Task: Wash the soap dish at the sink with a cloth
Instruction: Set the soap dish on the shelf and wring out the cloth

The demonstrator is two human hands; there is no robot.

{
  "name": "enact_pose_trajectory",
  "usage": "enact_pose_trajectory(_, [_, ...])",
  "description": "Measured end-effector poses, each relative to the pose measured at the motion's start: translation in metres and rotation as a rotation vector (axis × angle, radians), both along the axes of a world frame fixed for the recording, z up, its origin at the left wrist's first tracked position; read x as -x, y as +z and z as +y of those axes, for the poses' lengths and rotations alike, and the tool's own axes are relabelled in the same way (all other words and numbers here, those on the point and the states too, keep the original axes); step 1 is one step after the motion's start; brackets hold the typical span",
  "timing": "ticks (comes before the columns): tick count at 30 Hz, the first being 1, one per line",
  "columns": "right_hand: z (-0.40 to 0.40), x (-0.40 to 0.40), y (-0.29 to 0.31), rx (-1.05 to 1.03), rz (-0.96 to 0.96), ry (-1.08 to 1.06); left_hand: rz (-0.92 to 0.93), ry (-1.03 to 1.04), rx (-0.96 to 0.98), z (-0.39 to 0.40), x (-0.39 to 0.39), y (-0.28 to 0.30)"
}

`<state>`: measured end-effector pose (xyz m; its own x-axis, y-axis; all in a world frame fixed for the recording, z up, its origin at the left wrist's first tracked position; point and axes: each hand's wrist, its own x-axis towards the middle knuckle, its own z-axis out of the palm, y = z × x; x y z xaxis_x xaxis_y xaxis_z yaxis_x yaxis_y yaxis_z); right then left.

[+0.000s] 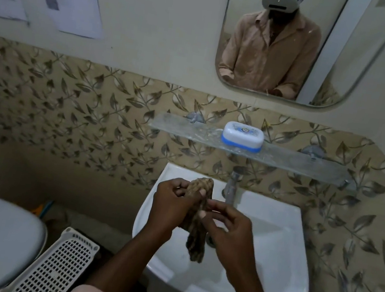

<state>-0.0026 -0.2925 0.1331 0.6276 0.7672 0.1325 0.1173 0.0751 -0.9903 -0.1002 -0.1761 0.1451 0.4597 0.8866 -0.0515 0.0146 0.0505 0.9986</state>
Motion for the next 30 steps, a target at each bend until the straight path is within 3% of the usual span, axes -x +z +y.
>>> enact_pose_trajectory(6, [-0.004,0.014,0.000,-0.017,0.119,0.230,-0.154,-0.157,0.204,-0.005,0.014,0.011])
enact_pose_trajectory(10, [0.001,0.013,0.000,-0.092,0.256,0.301,-0.112,-0.186,0.132,-0.003,0.024,0.011])
enact_pose_trajectory(16, [0.010,0.011,-0.001,-0.053,0.244,0.206,-0.180,-0.323,0.062,-0.008,0.037,0.009])
enact_pose_trajectory(20, [0.018,0.016,-0.005,-0.008,0.229,0.202,-0.126,-0.218,0.005,-0.010,0.045,0.002])
enact_pose_trajectory(25, [0.036,0.026,-0.013,0.061,0.376,0.293,-0.022,-0.109,-0.027,-0.001,0.064,-0.005])
enact_pose_trajectory(30, [0.064,0.045,-0.019,0.106,0.214,0.356,0.019,-0.050,0.039,0.017,0.096,-0.008])
